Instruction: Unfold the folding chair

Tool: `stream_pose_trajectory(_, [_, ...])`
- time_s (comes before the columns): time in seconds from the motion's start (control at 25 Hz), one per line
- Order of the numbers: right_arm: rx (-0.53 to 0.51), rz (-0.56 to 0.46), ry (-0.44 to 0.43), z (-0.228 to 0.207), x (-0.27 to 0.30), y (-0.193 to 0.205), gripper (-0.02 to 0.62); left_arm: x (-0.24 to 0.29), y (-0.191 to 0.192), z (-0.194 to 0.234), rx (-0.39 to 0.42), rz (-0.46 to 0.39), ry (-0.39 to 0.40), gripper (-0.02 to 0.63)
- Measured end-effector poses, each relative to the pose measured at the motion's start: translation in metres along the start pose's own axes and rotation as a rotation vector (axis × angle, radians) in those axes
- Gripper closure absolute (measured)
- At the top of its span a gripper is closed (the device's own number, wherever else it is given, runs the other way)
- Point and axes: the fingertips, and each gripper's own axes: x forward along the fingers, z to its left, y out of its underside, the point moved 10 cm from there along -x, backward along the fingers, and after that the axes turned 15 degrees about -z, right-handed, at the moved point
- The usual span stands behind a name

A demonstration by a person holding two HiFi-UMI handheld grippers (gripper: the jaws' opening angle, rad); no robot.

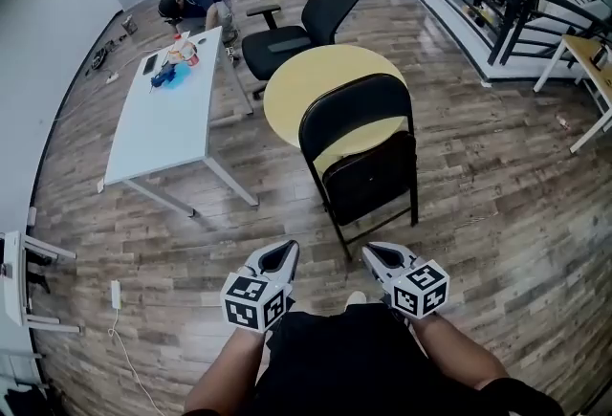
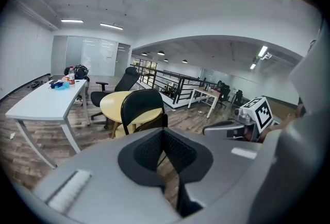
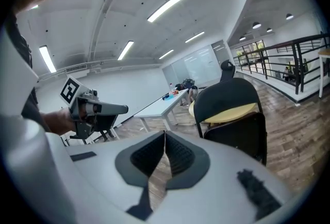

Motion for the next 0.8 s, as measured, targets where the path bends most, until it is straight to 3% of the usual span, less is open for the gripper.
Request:
stream_pose_trajectory(0.2, [0.016,-0.007,0.07,-0.006,-0.016,0.002,0.588,0.017,-0.005,0.001,-0.019,-0.031,0.042,0.598])
stream_pose_trajectory(0.4, [0.029,-0.012,0.135,-0.007,-0.029,0.009,0.588,0.032,-0.001,0.006,0.055,0.002,0.068,0.598])
stream_pose_trajectory(0.8, [0.045,-0.057,0.29,-0.014,-0.002,0.003,0.588,0.078,-0.021,0.052,0.101,0.014,0.179,0.598])
